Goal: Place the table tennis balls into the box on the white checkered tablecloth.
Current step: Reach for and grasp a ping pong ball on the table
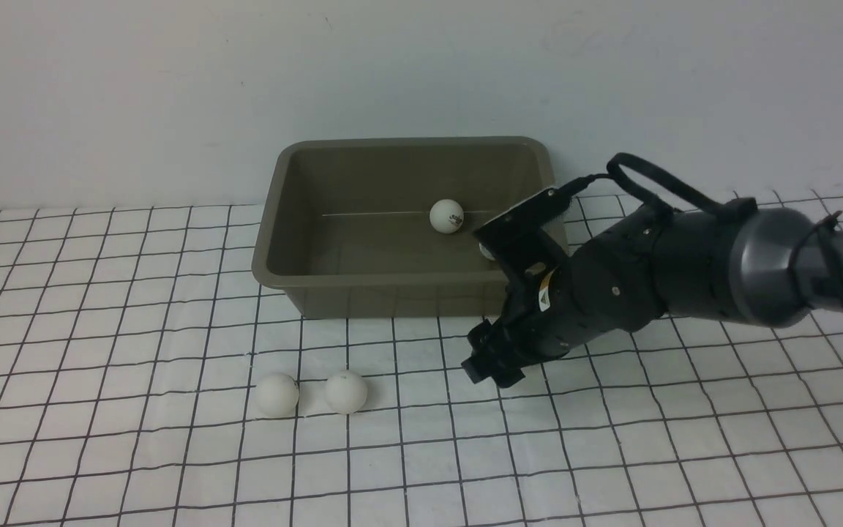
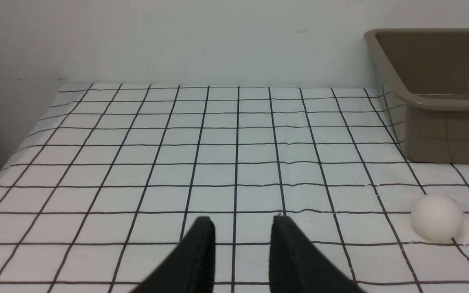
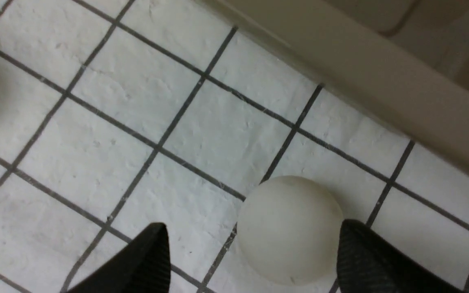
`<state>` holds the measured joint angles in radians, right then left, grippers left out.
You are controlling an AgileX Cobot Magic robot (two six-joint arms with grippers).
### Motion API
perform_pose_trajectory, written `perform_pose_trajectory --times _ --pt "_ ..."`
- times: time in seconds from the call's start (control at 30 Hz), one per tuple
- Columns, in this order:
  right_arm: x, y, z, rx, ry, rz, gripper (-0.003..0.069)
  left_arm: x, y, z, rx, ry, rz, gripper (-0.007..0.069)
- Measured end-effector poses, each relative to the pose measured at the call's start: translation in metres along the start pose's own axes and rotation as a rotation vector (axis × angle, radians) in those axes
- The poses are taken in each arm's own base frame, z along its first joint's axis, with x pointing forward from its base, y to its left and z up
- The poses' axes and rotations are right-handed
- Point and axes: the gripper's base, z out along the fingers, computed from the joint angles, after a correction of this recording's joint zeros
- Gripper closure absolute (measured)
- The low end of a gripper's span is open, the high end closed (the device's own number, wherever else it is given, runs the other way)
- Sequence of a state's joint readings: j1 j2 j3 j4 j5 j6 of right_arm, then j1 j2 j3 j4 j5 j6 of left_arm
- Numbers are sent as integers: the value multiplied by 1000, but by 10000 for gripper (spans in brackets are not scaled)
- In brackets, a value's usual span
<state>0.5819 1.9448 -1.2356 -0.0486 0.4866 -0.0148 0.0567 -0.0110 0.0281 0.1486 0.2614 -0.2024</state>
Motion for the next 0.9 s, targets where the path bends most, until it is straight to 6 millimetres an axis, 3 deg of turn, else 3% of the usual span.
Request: perform_pose_trajectory --times 0.67,0.9 --pt "-13 -5 33 37 96 -16 164 0 0 0 0 0 0 450" --pt "-13 -10 37 52 110 -27 260 0 0 0 0 0 0 450"
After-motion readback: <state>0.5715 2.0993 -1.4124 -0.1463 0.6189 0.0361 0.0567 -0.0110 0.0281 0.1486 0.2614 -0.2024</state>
